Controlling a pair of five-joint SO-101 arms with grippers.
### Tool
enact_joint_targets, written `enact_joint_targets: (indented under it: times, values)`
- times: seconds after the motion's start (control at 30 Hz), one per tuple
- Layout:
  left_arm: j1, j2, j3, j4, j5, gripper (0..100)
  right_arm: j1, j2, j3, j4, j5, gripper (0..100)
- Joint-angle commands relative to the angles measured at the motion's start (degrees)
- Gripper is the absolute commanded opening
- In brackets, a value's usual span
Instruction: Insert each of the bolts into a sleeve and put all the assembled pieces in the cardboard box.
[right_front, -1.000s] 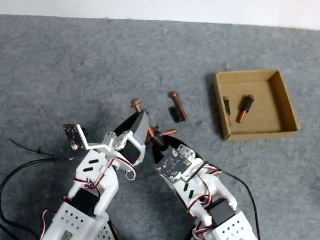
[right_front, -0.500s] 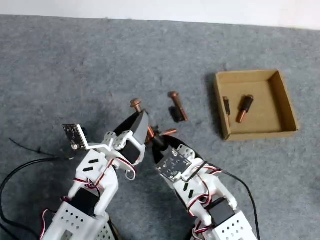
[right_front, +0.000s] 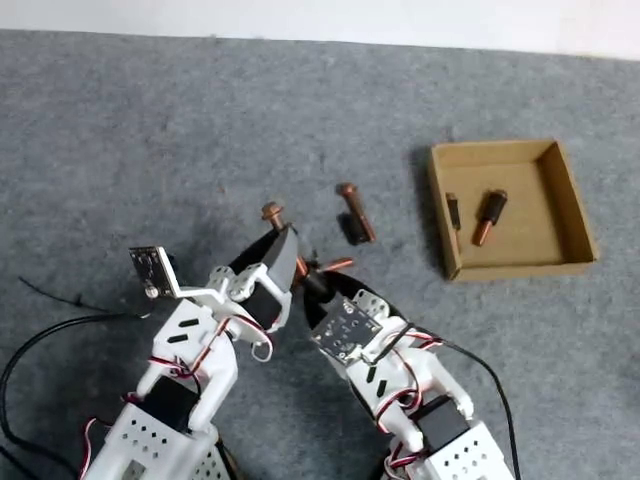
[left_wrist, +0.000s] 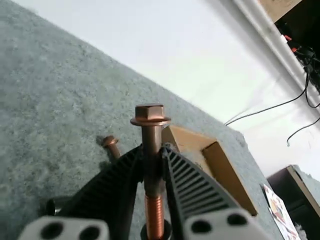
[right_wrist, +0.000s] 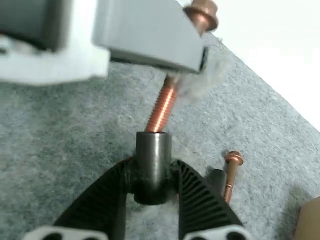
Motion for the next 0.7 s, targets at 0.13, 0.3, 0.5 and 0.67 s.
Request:
enact_joint_targets:
  times: [0.13,0.3,0.5,0.67]
  values:
    - [1.2,-0.9,1.5,0.2,0.1,0,1.4,-1.2,6.3,-1.9,0.4,0.5]
    - [3.9,-1.3,1.5,4.2,0.0,0,1.5,-1.3,6.3,-2.1,0.4,0.5]
    - [6.7,-1.3,1.5,5.4,-4.9,0,1.5,-1.3,6.1,-2.1,0.4,0.5]
    - [6.8,-1.2,1.5,7.1,-5.0,0,3.7,-1.3,6.1,-2.1,0.2,0.5]
